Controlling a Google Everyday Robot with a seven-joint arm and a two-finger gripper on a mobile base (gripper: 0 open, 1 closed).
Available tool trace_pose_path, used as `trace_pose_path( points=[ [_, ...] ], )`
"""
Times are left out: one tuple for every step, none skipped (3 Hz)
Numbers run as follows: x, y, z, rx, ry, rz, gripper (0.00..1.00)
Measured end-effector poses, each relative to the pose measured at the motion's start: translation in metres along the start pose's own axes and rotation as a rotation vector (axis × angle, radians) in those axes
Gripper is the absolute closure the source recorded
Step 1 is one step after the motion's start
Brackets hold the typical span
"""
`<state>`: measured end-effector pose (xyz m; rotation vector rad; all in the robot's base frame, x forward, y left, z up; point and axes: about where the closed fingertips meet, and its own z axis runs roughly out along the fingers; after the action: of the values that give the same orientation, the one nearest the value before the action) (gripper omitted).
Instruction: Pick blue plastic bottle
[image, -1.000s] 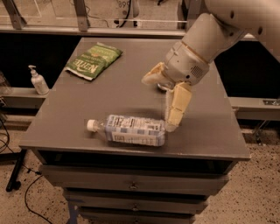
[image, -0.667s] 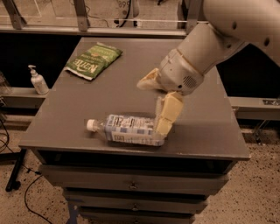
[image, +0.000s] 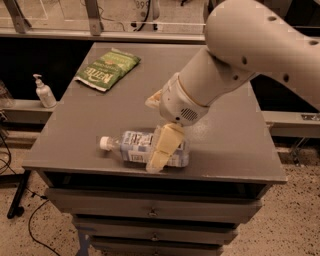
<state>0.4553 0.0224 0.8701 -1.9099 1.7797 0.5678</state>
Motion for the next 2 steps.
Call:
trace_pose_path(
  points=[
    [0.000, -0.003, 0.012, 0.023, 0.046, 0.009, 0.12],
    [0.000, -0.001, 0.024, 0.019, 0.076, 0.025, 0.36]
  ],
)
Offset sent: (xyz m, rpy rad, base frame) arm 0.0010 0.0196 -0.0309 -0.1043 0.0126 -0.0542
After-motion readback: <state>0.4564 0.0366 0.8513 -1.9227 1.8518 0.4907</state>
